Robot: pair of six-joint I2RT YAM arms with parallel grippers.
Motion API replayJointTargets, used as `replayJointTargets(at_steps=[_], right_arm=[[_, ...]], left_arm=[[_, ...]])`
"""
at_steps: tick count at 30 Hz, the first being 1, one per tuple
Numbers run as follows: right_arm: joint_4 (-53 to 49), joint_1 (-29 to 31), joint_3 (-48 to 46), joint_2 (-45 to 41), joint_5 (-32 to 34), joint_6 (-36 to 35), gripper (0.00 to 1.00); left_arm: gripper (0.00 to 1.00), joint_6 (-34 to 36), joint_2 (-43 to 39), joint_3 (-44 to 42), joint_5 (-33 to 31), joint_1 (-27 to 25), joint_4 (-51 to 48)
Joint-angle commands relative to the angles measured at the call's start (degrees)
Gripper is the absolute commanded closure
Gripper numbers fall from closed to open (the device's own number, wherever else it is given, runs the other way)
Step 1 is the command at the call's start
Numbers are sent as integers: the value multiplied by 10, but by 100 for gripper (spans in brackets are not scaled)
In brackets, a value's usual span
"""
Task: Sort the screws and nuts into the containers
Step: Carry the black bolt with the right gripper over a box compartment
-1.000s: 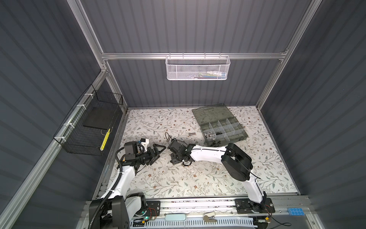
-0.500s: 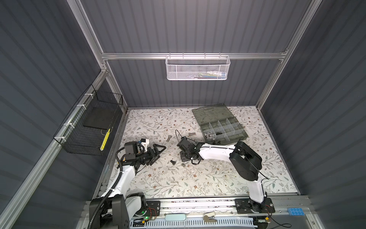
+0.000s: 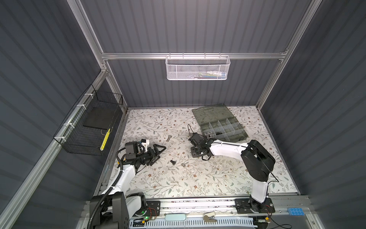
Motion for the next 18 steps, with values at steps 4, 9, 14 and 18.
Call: replayJointTargets(at_steps=[4,9,14,18], right_arm=[[-13,-19,-7,-65,0,-28,65],[-17,-44,-16,-109,3,-42,65],[-17,-79,-31,-153,7,-57,65],[-17,-116,-52,-185,2,-67,65]], left_arm=[[0,-26,-9,18,-10,-32,14],[0,-55,10,51,-71,-119,44],[0,-69,55,106,-130,-208,63],[0,-73,100,158,-170,-275,72]])
